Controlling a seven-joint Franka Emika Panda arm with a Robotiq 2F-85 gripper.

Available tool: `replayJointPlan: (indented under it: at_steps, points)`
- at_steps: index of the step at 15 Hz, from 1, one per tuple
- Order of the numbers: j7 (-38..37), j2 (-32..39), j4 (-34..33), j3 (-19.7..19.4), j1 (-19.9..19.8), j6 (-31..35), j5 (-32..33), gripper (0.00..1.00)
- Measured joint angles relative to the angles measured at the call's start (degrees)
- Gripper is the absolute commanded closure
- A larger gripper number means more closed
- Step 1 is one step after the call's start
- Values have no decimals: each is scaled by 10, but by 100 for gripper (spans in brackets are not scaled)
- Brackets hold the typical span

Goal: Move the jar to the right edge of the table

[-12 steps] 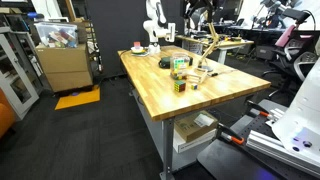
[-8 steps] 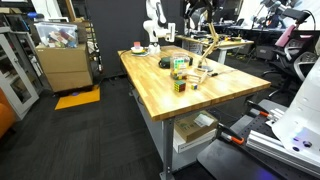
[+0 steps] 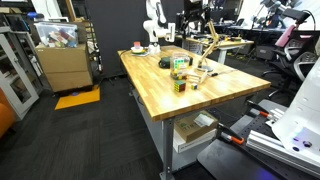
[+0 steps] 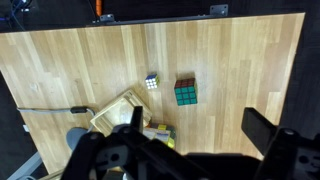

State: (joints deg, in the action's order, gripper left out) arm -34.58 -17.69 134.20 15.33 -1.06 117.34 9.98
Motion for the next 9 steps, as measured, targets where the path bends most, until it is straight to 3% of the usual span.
replayJointPlan:
  at_steps: [3, 9]
  points:
    - [-6, 25, -14, -3, 0, -5, 30, 0]
    - [-6, 25, -17, -6, 4, -7, 29, 0]
